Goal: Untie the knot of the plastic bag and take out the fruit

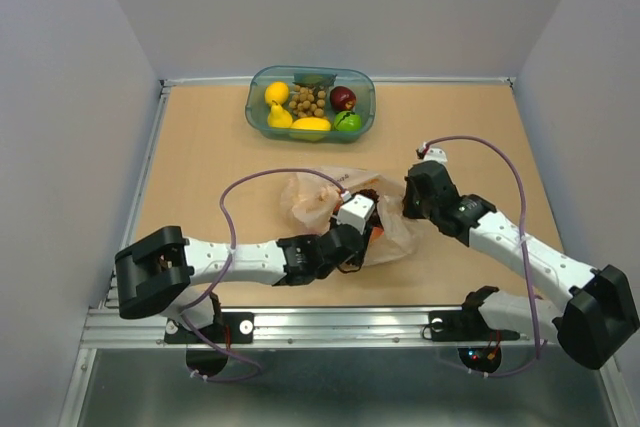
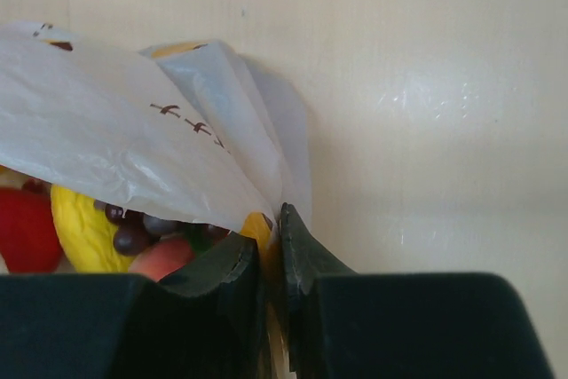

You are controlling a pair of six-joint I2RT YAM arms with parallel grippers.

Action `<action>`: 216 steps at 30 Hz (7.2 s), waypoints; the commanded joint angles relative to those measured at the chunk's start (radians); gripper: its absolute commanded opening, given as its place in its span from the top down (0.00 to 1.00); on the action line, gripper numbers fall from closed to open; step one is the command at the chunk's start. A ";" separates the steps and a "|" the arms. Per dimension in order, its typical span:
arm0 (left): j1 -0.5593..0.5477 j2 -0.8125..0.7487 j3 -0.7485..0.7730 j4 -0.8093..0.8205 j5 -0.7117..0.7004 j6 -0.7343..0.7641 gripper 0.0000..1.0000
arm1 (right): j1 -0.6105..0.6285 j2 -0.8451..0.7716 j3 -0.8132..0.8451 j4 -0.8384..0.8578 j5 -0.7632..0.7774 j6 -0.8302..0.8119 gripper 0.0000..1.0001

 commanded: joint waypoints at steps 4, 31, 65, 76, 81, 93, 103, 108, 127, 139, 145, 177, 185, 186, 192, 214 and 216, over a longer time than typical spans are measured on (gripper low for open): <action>-0.082 -0.029 -0.154 -0.122 0.035 -0.238 0.50 | -0.102 0.083 0.097 0.114 0.125 0.053 0.78; -0.097 -0.023 -0.093 -0.067 -0.122 -0.326 0.50 | -0.059 -0.093 0.358 -0.015 -0.838 -0.217 0.36; -0.056 -0.057 -0.113 0.016 -0.191 -0.346 0.48 | 0.070 -0.086 0.241 -0.198 -0.464 0.024 0.50; -0.042 -0.110 -0.146 -0.026 -0.214 -0.369 0.48 | 0.091 0.071 0.076 -0.029 -0.373 0.007 0.39; 0.011 -0.147 -0.157 -0.078 -0.225 -0.368 0.48 | 0.091 0.042 -0.042 -0.035 -0.280 0.033 0.24; 0.119 -0.251 -0.185 -0.109 -0.176 -0.302 0.48 | 0.093 -0.020 -0.113 -0.018 -0.293 0.039 0.13; 0.068 -0.201 -0.194 -0.066 -0.088 -0.306 0.48 | 0.139 0.048 0.005 0.031 -0.269 -0.004 0.13; 0.038 -0.182 -0.194 -0.066 -0.084 -0.323 0.47 | 0.189 0.120 0.010 0.086 -0.237 0.016 0.13; 0.041 -0.403 0.001 -0.285 -0.068 -0.130 0.28 | 0.203 -0.047 0.024 0.114 -0.382 -0.045 0.88; 0.418 -0.489 0.262 -0.454 -0.076 0.155 0.14 | 0.203 -0.047 0.346 0.111 -0.412 -0.195 0.94; 0.636 -0.489 0.210 -0.377 -0.019 0.234 0.08 | 0.167 0.234 0.634 0.114 -0.102 -0.372 0.94; 0.949 -0.492 0.059 -0.242 0.128 0.205 0.02 | -0.081 1.027 1.213 0.407 -0.252 -0.472 0.00; 0.955 -0.489 0.061 -0.247 0.174 0.198 0.02 | -0.019 0.565 0.756 0.382 -0.347 -0.481 0.02; 0.953 -0.488 0.061 -0.245 0.182 0.198 0.02 | -0.013 0.525 0.716 0.375 -0.352 -0.481 0.03; 0.953 -0.495 0.055 -0.248 0.206 0.195 0.02 | 0.083 0.220 0.415 0.287 -0.358 -0.423 0.14; 0.953 -0.500 0.047 -0.242 0.249 0.189 0.02 | 0.416 0.152 0.025 0.299 -0.163 -0.122 0.39; 0.953 -0.501 0.044 -0.242 0.245 0.189 0.02 | 0.418 0.204 0.028 0.299 -0.110 -0.101 0.39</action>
